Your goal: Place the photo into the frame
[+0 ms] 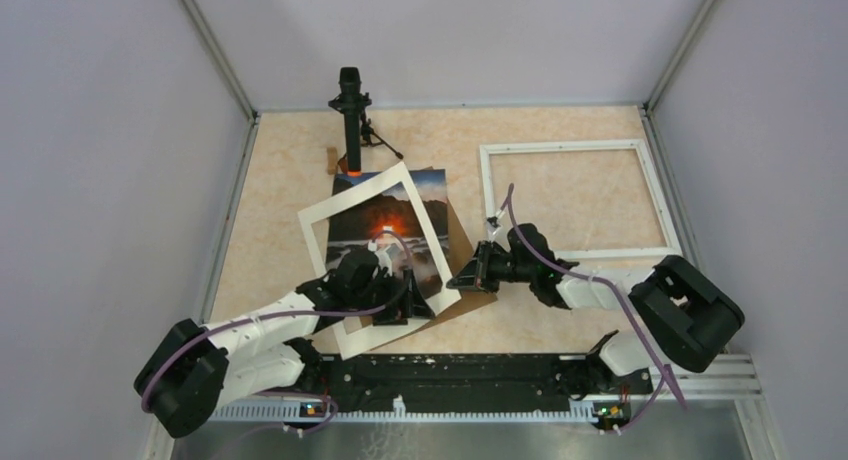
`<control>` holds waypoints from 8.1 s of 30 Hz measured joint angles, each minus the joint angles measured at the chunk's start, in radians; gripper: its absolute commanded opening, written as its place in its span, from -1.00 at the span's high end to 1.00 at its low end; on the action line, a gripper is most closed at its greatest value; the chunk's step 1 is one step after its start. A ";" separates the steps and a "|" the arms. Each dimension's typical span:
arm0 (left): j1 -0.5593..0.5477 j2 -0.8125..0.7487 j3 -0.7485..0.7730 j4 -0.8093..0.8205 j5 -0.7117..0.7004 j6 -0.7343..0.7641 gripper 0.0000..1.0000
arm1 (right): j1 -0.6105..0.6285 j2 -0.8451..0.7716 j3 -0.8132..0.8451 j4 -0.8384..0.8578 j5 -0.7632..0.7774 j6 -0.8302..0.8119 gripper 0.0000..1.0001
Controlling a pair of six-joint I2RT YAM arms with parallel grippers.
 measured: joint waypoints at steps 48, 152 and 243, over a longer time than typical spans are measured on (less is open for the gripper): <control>0.000 -0.356 0.336 -0.113 -0.165 0.311 -0.96 | 0.038 -0.431 1.119 -1.274 0.798 -1.823 1.00; 0.013 -0.175 0.328 -0.016 -0.119 0.315 -0.96 | -0.345 -0.216 0.169 -1.299 0.976 0.121 -0.50; -0.127 0.285 0.735 -0.141 -0.054 0.544 -0.96 | -1.225 -0.336 0.058 -0.686 0.231 -0.419 -0.77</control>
